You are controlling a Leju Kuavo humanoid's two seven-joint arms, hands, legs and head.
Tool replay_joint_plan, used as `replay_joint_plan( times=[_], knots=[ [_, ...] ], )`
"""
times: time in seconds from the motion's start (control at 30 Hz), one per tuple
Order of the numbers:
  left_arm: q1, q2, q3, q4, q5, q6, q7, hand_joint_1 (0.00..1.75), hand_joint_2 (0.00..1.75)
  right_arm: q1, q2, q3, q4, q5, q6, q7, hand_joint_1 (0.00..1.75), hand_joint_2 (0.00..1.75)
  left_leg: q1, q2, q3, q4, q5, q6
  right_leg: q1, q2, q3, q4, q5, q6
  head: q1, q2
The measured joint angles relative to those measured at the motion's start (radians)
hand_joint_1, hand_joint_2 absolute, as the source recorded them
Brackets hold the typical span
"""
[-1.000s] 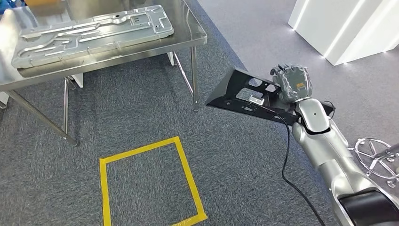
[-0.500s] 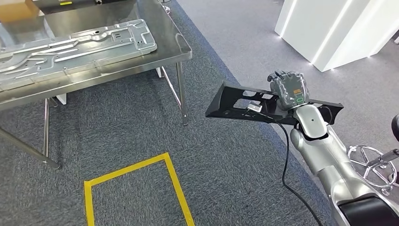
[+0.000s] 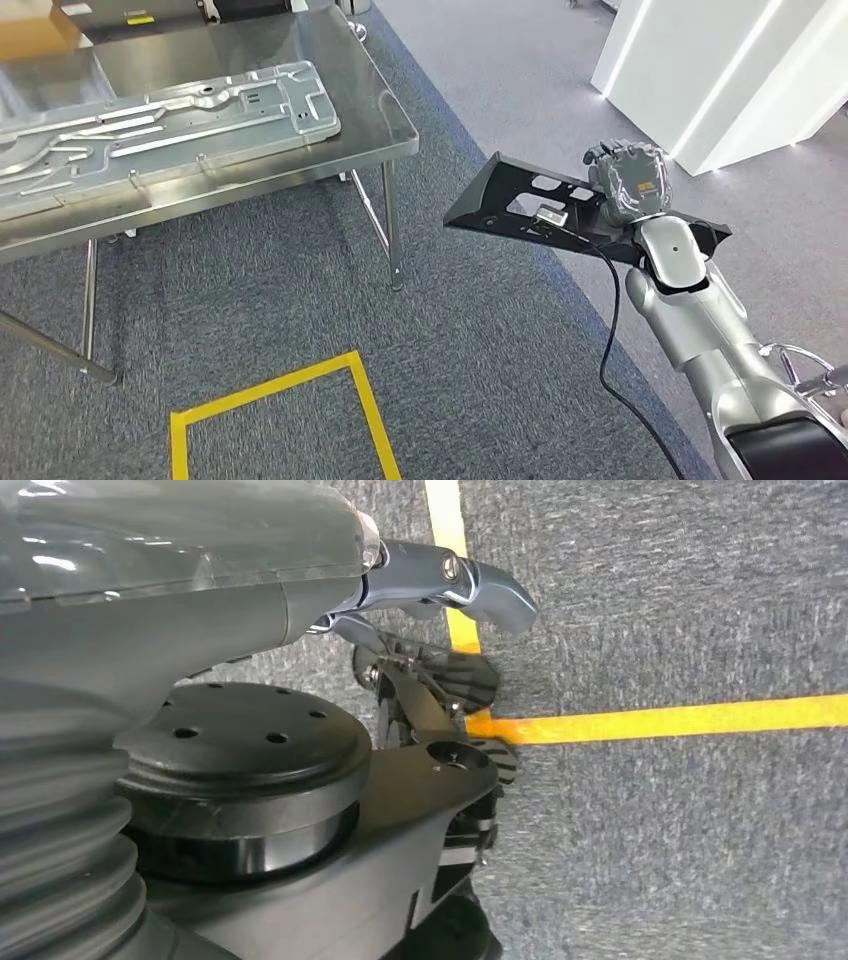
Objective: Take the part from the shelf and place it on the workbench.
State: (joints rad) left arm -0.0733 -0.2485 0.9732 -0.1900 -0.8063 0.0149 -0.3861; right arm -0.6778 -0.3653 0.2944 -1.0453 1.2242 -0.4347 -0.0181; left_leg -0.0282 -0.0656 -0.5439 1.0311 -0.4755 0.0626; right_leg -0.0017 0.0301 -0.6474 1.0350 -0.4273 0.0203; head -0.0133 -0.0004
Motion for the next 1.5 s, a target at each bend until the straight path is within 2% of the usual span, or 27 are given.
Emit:
replay_joint_plan(
  times=[0.07, 0.13, 0.23, 0.27, 0.3, 0.33, 0.4, 0.43, 0.5, 0.57, 0.63, 0.67, 0.73, 0.8, 0.83, 0.87, 0.9, 0.97, 1.07, 1.13, 1.2, 1.27, 1.3, 1.33, 1.37, 1.43, 1.5],
  knots=[
    [0.0, -0.001, 0.005, 0.0, 0.002, -0.001, 0.0, 0.0, 1.75, 0.003, -0.004, -0.002, -0.01, -0.003, 0.0, 0.001, 1.75, 1.75, -0.002, -0.003, -0.002, 0.01, -0.003, -0.01, -0.003, -0.006, 0.009, -0.01, 0.015, -0.012, 0.0, 0.0],
    [-0.001, 0.0, 0.009, 0.0, 0.003, -0.002, -0.001, 0.0, 1.75, 0.005, -0.006, -0.004, -0.018, -0.008, 0.0, -0.001, 1.75, 1.75, -0.002, 0.019, -0.02, 0.051, -0.022, -0.021, -0.008, -0.015, 0.02, -0.016, 0.017, -0.021, 0.0, 0.0],
    [-0.002, 0.0, 0.012, 0.0, 0.002, -0.006, -0.003, 0.0, 1.75, 0.011, -0.007, -0.007, -0.023, -0.018, -0.001, -0.006, 1.75, 1.75, 0.012, 0.051, -0.119, 0.223, -0.109, -0.041, -0.01, -0.029, 0.027, -0.018, 0.008, -0.029, -0.001, 0.0],
    [-0.002, 0.0, 0.012, 0.0, 0.001, -0.007, -0.004, 0.0, 1.75, 0.014, -0.007, -0.007, -0.024, -0.02, -0.001, -0.007, 1.75, 1.75, 0.018, 0.055, -0.151, 0.27, -0.126, -0.046, -0.01, -0.034, 0.028, -0.017, 0.005, -0.029, -0.001, 0.0],
    [-0.001, 0.0, 0.012, 0.0, 0.001, -0.009, -0.004, 0.0, 1.75, 0.017, -0.007, -0.007, -0.024, -0.021, -0.001, -0.008, 1.75, 1.75, 0.023, 0.057, -0.166, 0.282, -0.122, -0.05, -0.011, -0.038, 0.031, -0.017, 0.001, -0.028, -0.001, 0.0],
    [-0.001, 0.0, 0.012, 0.0, 0.001, -0.01, -0.005, 0.0, 1.75, 0.02, -0.007, -0.007, -0.024, -0.021, -0.001, -0.008, 1.75, 1.75, 0.027, 0.06, -0.164, 0.258, -0.098, -0.053, -0.012, -0.043, 0.035, -0.015, -0.003, -0.026, -0.001, 0.0],
    [-0.001, 0.0, 0.013, 0.0, 0.001, -0.013, -0.006, 0.0, 1.75, 0.022, -0.007, -0.007, -0.024, -0.019, -0.001, -0.008, 1.75, 1.75, 0.03, 0.077, -0.116, 0.124, -0.015, -0.054, -0.013, -0.053, 0.046, -0.013, -0.014, -0.02, -0.001, 0.0],
    [-0.001, 0.0, 0.013, 0.0, 0.002, -0.014, -0.006, 0.0, 1.75, 0.021, -0.007, -0.007, -0.024, -0.018, -0.001, -0.008, 1.75, 1.75, 0.028, 0.088, -0.093, 0.061, 0.01, -0.051, -0.012, -0.058, 0.051, -0.012, -0.018, -0.016, -0.001, 0.0],
    [-0.002, 0.0, 0.013, 0.0, 0.002, -0.017, -0.006, 0.0, 1.75, 0.022, -0.008, -0.008, -0.024, -0.016, 0.0, -0.006, 1.75, 1.75, 0.022, 0.102, -0.072, 0.002, 0.028, -0.042, -0.01, -0.068, 0.054, -0.013, -0.023, -0.005, -0.001, 0.0],
    [-0.002, -0.001, 0.013, 0.0, 0.004, -0.019, -0.006, 0.0, 1.75, 0.025, -0.009, -0.008, -0.027, -0.011, 0.0, -0.002, 1.75, 1.75, 0.021, 0.093, -0.068, -0.004, 0.035, -0.032, -0.01, -0.077, 0.057, -0.016, -0.028, 0.008, -0.001, 0.0],
    [-0.002, -0.001, 0.014, 0.0, 0.004, -0.022, -0.006, 0.0, 1.75, 0.029, -0.01, -0.011, -0.035, -0.004, 0.001, 0.004, 1.75, 1.75, 0.024, 0.08, -0.058, -0.017, 0.044, -0.02, -0.014, -0.066, 0.052, 0.007, -0.047, 0.02, -0.001, 0.0],
    [-0.003, -0.002, 0.014, 0.0, 0.004, -0.025, -0.007, 0.0, 1.75, 0.031, -0.012, -0.014, -0.038, -0.001, 0.002, 0.007, 1.75, 1.75, 0.027, 0.074, -0.053, -0.023, 0.046, -0.015, -0.016, -0.055, 0.034, 0.045, -0.069, 0.024, -0.001, 0.0],
    [-0.005, -0.002, 0.014, 0.0, 0.006, -0.035, -0.008, 0.0, 1.75, 0.04, -0.018, -0.02, -0.043, 0.003, 0.005, 0.013, 1.75, 1.75, 0.027, 0.061, -0.049, -0.025, 0.044, -0.01, -0.018, -0.038, -0.037, 0.175, -0.125, 0.03, 0.0, 0.0],
    [-0.004, -0.003, 0.016, 0.0, 0.011, -0.047, -0.011, 0.0, 1.75, 0.057, -0.022, -0.024, -0.05, 0.009, 0.012, 0.015, 1.75, 1.75, 0.027, 0.044, -0.045, -0.025, 0.039, -0.008, -0.02, -0.034, -0.1, 0.267, -0.14, 0.034, 0.0, 0.0],
    [-0.004, -0.003, 0.017, 0.0, 0.015, -0.052, -0.013, 0.0, 1.75, 0.065, -0.024, -0.026, -0.055, 0.012, 0.015, 0.015, 1.75, 1.75, 0.027, 0.036, -0.04, -0.024, 0.035, -0.009, -0.021, -0.034, -0.105, 0.259, -0.118, 0.035, 0.0, 0.0],
    [-0.004, -0.003, 0.019, 0.0, 0.018, -0.055, -0.015, 0.0, 1.75, 0.07, -0.025, -0.027, -0.061, 0.014, 0.017, 0.015, 1.75, 1.75, 0.028, 0.027, -0.035, -0.022, 0.03, -0.011, -0.023, -0.032, -0.089, 0.21, -0.077, 0.034, 0.0, 0.0],
    [-0.004, -0.003, 0.02, 0.0, 0.02, -0.057, -0.017, 0.0, 1.75, 0.072, -0.027, -0.03, -0.066, 0.016, 0.019, 0.015, 1.75, 1.75, 0.028, 0.019, -0.029, -0.019, 0.023, -0.014, -0.025, -0.026, -0.06, 0.137, -0.032, 0.034, 0.0, 0.0],
    [-0.005, -0.003, 0.022, 0.0, 0.023, -0.06, -0.019, 0.0, 1.75, 0.072, -0.032, -0.036, -0.074, 0.017, 0.021, 0.015, 1.75, 1.75, 0.026, 0.005, -0.024, -0.012, 0.01, -0.023, -0.025, -0.007, -0.006, 0.019, 0.015, 0.03, 0.0, 0.0],
    [-0.005, -0.002, 0.025, 0.0, 0.023, -0.063, -0.02, 0.0, 1.75, 0.071, -0.038, -0.041, -0.079, 0.02, 0.023, 0.015, 1.75, 1.75, 0.026, -0.011, -0.026, -0.011, 0.002, -0.038, -0.022, -0.003, 0.012, -0.012, 0.004, 0.015, -0.001, 0.0],
    [-0.004, -0.002, 0.029, 0.0, 0.024, -0.064, -0.021, 0.0, 1.75, 0.07, -0.039, -0.043, -0.083, 0.021, 0.023, 0.015, 1.75, 1.75, 0.024, 0.0, -0.029, 0.004, -0.014, -0.049, -0.027, -0.014, 0.02, -0.018, 0.0, 0.002, -0.001, 0.0],
    [-0.004, -0.001, 0.033, 0.0, 0.024, -0.064, -0.021, 0.0, 1.75, 0.069, -0.041, -0.045, -0.087, 0.02, 0.023, 0.015, 1.75, 1.75, 0.024, 0.031, -0.069, 0.092, -0.061, -0.058, -0.028, -0.027, 0.031, -0.021, -0.006, -0.01, -0.002, 0.0],
    [-0.005, -0.001, 0.036, 0.0, 0.024, -0.065, -0.021, 0.0, 1.75, 0.069, -0.045, -0.047, -0.087, 0.018, 0.023, 0.015, 1.75, 1.75, 0.027, 0.052, -0.145, 0.231, -0.114, -0.062, -0.024, -0.041, 0.037, -0.02, -0.013, -0.016, -0.003, 0.0],
    [-0.004, -0.001, 0.037, 0.0, 0.024, -0.066, -0.021, 0.0, 1.75, 0.07, -0.047, -0.047, -0.087, 0.017, 0.024, 0.014, 1.75, 1.75, 0.028, 0.056, -0.174, 0.275, -0.12, -0.062, -0.022, -0.047, 0.04, -0.019, -0.017, -0.017, -0.003, 0.0],
    [-0.003, -0.001, 0.037, 0.0, 0.024, -0.067, -0.021, 0.0, 1.75, 0.07, -0.05, -0.048, -0.087, 0.016, 0.025, 0.014, 1.75, 1.75, 0.029, 0.058, -0.185, 0.281, -0.106, -0.061, -0.02, -0.053, 0.043, -0.018, -0.021, -0.017, -0.003, 0.0],
    [-0.002, -0.001, 0.037, 0.0, 0.024, -0.067, -0.021, 0.0, 1.75, 0.07, -0.053, -0.049, -0.088, 0.015, 0.027, 0.014, 1.75, 1.75, 0.029, 0.061, -0.175, 0.245, -0.072, -0.058, -0.019, -0.059, 0.049, -0.017, -0.026, -0.016, -0.003, 0.0],
    [-0.002, -0.001, 0.038, 0.0, 0.024, -0.068, -0.021, 0.0, 1.75, 0.068, -0.06, -0.05, -0.089, 0.013, 0.031, 0.014, 1.75, 1.75, 0.024, 0.08, -0.117, 0.107, 0.008, -0.046, -0.015, -0.07, 0.062, -0.015, -0.037, -0.013, -0.003, 0.0],
    [-0.003, 0.0, 0.038, 0.0, 0.023, -0.069, -0.021, 0.0, 1.75, 0.065, -0.071, -0.052, -0.09, 0.011, 0.04, 0.014, 1.75, 1.75, 0.016, 0.1, -0.076, 0.015, 0.039, -0.036, -0.011, -0.081, 0.068, -0.014, -0.044, -0.005, -0.003, 0.0]
  ],
)
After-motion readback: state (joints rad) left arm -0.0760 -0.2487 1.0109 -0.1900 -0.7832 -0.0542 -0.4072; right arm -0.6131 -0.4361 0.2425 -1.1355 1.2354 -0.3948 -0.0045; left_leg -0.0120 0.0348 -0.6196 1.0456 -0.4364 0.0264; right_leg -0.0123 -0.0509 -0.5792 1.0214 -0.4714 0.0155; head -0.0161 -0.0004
